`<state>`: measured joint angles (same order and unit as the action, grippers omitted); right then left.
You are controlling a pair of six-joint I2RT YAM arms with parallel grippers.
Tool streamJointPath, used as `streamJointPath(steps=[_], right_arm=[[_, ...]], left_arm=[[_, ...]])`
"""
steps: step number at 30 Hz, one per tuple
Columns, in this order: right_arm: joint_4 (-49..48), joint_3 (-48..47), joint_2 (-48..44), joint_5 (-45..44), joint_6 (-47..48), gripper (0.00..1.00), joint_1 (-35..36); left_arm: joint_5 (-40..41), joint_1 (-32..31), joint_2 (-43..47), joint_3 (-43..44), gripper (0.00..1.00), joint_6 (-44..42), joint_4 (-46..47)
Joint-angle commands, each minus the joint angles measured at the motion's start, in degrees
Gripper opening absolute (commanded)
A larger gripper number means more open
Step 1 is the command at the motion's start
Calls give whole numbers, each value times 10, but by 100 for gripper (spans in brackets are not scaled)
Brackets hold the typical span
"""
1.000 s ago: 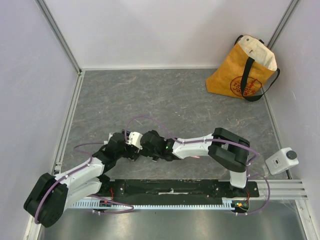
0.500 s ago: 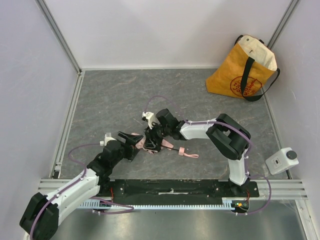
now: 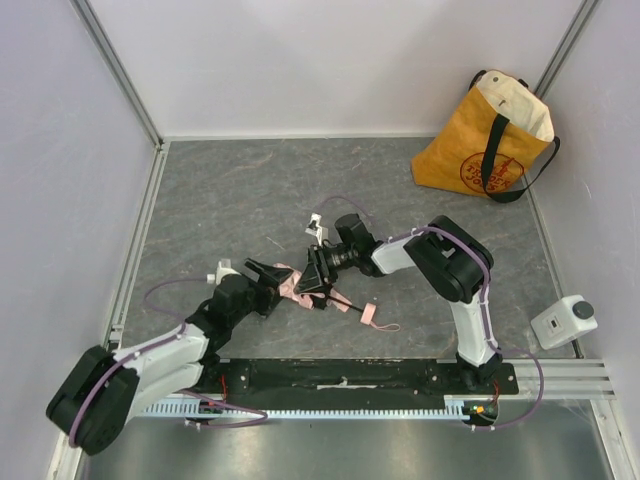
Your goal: Put away the umbrella
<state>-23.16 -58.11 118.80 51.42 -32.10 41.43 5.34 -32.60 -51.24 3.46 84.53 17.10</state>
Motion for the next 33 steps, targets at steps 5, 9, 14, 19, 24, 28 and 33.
streamJointPath(steps=[5,9,14,19,24,28,33], right_arm=[[-296,60,42,76,-292,0,-13],[-390,59,48,93,-370,0,-14],[-398,60,41,110,-380,0,-17],[-421,74,41,125,-394,0,-17],[-500,90,49,142,-452,0,-16],[-632,85,89,159,-559,0,-16],[-774,62,131,151,-675,0,-16]], left_arm=[[-24,-4,-128,0,98,-12,68],[-26,-4,-149,15,95,-30,70],[-27,-4,-181,29,90,-35,83],[-28,-5,-195,25,74,-37,124],[-24,-4,-189,15,50,-45,143],[-31,-4,-190,21,45,-61,151],[-35,-7,-191,27,62,-64,143]])
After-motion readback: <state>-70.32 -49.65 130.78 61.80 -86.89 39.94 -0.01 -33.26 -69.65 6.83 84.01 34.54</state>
